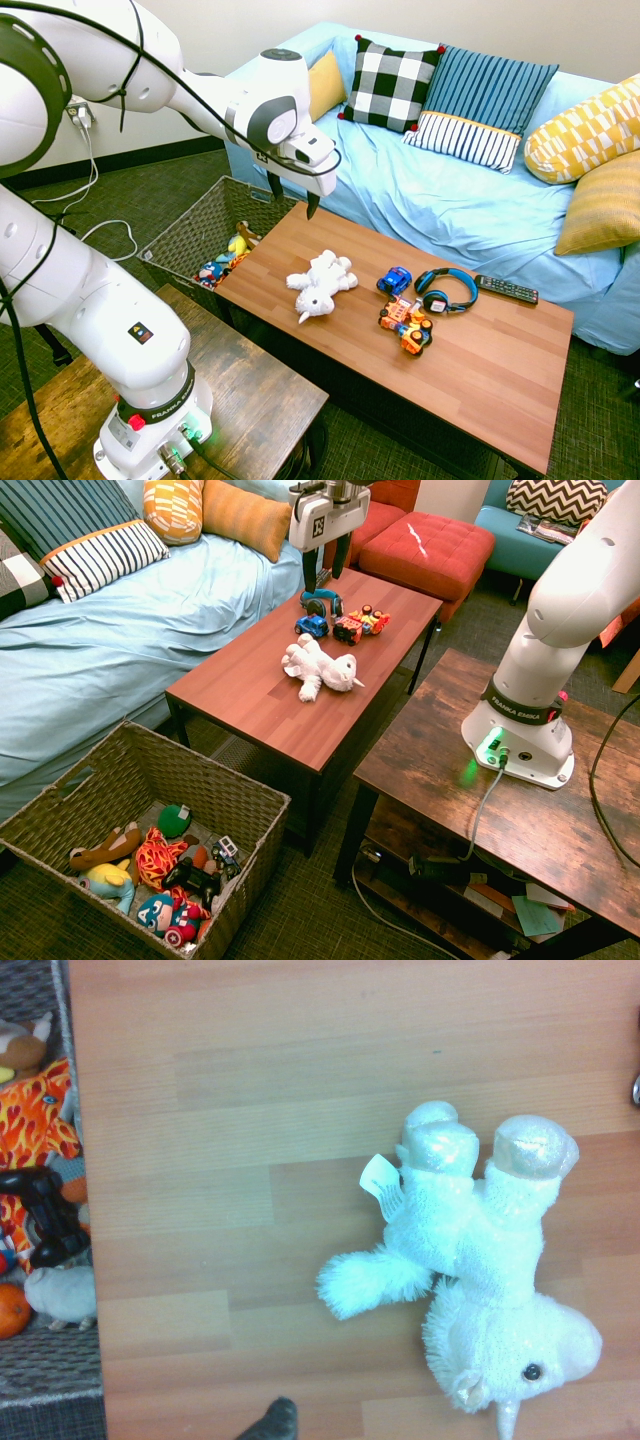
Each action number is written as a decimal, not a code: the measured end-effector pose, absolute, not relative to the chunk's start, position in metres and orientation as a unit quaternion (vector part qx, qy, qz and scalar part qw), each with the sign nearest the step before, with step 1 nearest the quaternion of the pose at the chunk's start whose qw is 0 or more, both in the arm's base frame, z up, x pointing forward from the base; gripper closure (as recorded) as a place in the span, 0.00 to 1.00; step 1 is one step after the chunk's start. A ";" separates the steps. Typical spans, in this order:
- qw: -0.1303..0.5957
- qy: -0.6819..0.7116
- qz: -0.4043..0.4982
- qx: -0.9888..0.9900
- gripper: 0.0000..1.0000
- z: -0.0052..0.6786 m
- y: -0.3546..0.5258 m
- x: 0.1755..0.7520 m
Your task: Put the stuffed toy in the basket
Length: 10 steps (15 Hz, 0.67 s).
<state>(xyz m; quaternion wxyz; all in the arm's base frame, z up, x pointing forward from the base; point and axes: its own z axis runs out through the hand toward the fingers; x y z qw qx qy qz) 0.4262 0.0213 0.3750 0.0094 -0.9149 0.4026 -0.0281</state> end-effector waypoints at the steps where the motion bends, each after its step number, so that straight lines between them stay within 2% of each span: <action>1: 0.009 0.403 -0.027 -0.915 0.00 0.375 0.021 0.427; 5: 0.003 0.378 -0.050 -0.924 0.00 0.363 0.022 0.435; 10: -0.001 0.361 -0.061 -0.931 0.00 0.314 -0.002 0.447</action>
